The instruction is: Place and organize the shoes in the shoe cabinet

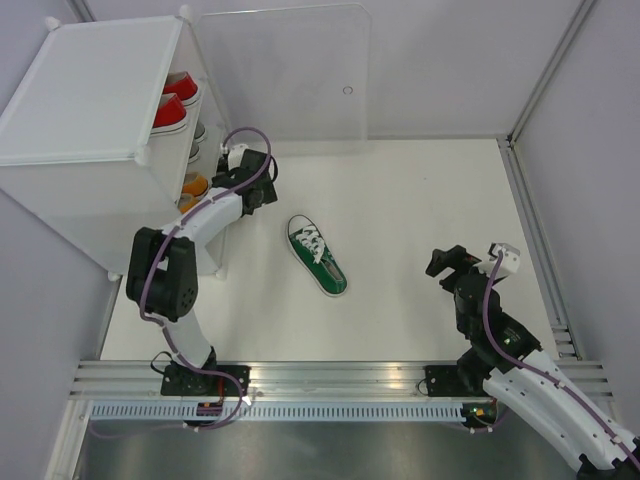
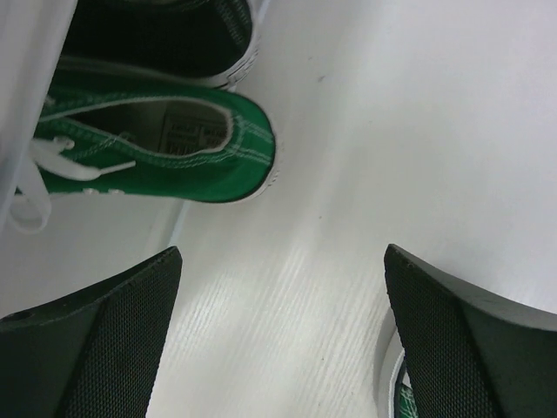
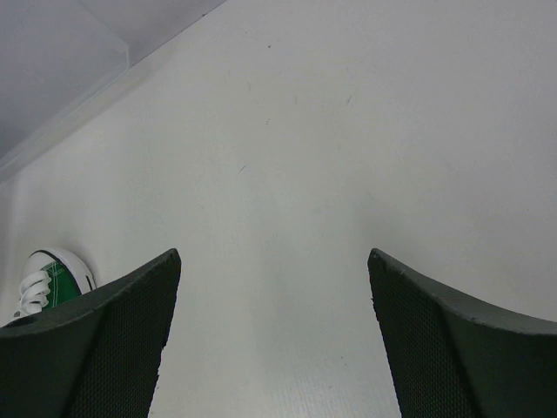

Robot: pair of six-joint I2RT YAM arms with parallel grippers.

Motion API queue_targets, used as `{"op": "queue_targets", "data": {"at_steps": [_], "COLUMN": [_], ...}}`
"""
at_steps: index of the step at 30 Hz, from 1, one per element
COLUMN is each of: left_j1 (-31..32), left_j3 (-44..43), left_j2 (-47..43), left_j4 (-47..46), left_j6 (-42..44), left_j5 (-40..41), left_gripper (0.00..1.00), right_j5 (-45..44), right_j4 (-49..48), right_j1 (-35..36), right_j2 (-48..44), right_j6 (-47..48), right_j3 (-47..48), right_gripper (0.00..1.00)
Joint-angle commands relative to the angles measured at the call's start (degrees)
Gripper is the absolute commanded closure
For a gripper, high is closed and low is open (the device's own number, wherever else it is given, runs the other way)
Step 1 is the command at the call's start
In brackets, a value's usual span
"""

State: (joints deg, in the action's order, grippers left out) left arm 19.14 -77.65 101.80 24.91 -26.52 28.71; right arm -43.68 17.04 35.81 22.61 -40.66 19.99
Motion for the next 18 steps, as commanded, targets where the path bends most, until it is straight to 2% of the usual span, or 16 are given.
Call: {"op": "queue_targets", "data": {"at_steps": [1, 13, 18], "left_j1": [-0.5, -0.59, -1.29], "left_j3": [1.88, -1.19, -3.82], "left_j2": [-0.29, 7.71, 10.61], "left_j4": [0.85, 5.84, 7.44], "left_j6": [-15.56, -31.47, -33.77], "left_j5": [6.44, 14.44, 19.01], "left_gripper": [0.0, 0.03, 0.05], "right_j5": [1.32, 5.36, 5.8], "right_j4": [-2.36, -4.91, -5.09], "right_j1": [0.05, 0.05, 0.05], "right_j2": [0.24, 1.91, 1.47], "right_j6": [0.67, 1.82, 1.82], "right_j3": [-0.21, -1.18, -1.44], "right_gripper": [0.08, 0.08, 0.08]}}
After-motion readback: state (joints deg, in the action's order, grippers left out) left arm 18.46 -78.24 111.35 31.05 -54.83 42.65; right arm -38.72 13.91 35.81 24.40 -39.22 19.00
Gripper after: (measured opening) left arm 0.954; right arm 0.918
